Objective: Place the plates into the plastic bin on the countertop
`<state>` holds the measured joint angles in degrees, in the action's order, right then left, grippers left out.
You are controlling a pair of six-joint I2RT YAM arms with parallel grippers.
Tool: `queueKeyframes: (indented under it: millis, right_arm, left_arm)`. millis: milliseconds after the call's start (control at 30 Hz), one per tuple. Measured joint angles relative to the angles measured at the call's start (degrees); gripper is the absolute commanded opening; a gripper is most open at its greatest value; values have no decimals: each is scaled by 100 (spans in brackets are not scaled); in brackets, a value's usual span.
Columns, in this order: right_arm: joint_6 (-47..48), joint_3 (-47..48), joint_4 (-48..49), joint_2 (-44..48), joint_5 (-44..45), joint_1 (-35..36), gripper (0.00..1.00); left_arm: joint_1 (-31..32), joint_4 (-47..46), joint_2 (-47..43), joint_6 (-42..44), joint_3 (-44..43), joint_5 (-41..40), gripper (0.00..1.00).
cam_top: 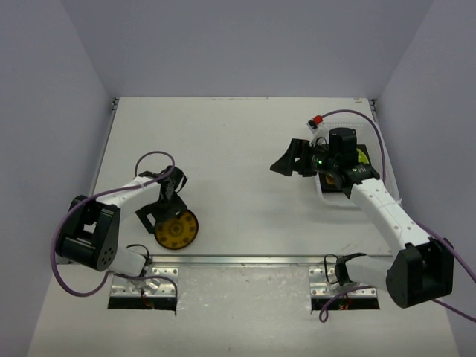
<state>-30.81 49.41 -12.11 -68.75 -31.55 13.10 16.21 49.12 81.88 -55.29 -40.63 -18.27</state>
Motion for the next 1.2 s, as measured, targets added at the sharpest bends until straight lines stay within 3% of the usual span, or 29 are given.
queueKeyframes:
  millis: [433,767,900,1033,1200]
  right_arm:
    - [52,0,-5,0,32,0,99]
    - [88,2,-27,-58,106,0,99]
    - [90,2,-47,-76,109,0,99]
    - [89,2,-44,-76,109,0,99]
    - [87,1,-41,-92,103,0,99]
  left_arm:
    - [24,-1030,915,645,-768,826,100]
    - [94,-1103,1670,1067,-1740,933,100]
    - [140,-1001,1520,1001,-1937,271,100]
    - [140,-371,939,410,-2072,-475,100]
    - [138,-220,72,-60,-1306,-561,100]
